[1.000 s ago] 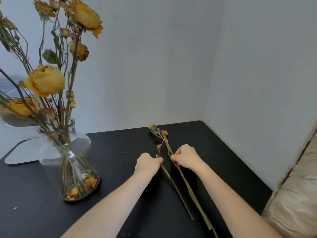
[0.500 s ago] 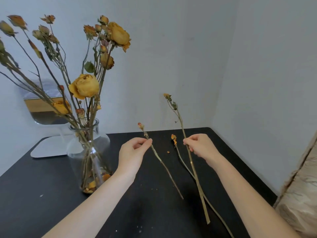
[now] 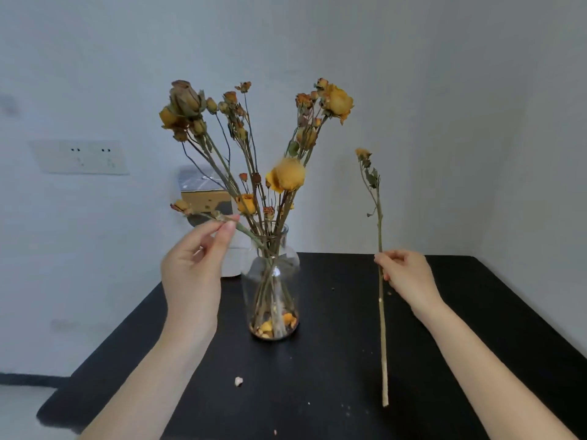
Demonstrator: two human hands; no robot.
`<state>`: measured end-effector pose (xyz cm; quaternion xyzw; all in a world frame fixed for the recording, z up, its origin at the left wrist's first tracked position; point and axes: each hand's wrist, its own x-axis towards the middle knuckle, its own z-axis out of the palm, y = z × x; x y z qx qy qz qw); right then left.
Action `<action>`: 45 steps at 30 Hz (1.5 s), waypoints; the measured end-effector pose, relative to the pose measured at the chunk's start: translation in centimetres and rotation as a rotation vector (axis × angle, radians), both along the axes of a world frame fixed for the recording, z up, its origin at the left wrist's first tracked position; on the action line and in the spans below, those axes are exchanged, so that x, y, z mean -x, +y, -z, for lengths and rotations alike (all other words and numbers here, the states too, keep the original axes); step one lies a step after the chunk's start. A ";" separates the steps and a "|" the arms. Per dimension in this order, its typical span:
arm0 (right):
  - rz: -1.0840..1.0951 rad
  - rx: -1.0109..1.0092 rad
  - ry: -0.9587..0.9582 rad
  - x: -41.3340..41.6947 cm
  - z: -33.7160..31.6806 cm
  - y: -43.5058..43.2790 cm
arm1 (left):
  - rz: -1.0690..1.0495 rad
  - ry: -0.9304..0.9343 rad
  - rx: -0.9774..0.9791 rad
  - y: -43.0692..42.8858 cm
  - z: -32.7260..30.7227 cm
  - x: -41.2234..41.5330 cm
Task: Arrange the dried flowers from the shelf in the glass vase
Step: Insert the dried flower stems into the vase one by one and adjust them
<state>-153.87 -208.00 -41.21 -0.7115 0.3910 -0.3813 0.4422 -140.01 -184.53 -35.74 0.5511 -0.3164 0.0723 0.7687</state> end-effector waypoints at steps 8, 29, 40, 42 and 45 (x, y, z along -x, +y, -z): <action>-0.032 0.050 -0.004 -0.4 -0.7 0.9 | -0.081 -0.136 0.157 1.1 -3.5 -1.0; -0.040 0.087 0.014 -1.3 -0.9 1.6 | -0.254 -0.446 -0.252 -2.7 -5.1 -3.0; -0.051 0.089 0.024 -2.1 -0.9 1.7 | -0.297 -0.473 -0.524 -3.6 -5.1 -4.8; -0.058 0.096 0.024 -2.3 -0.9 1.8 | -0.274 -0.446 -0.497 -3.6 -4.5 -4.9; -0.065 0.093 0.023 -2.6 -1.0 2.0 | -0.228 -0.344 -0.359 -3.8 -4.2 -5.0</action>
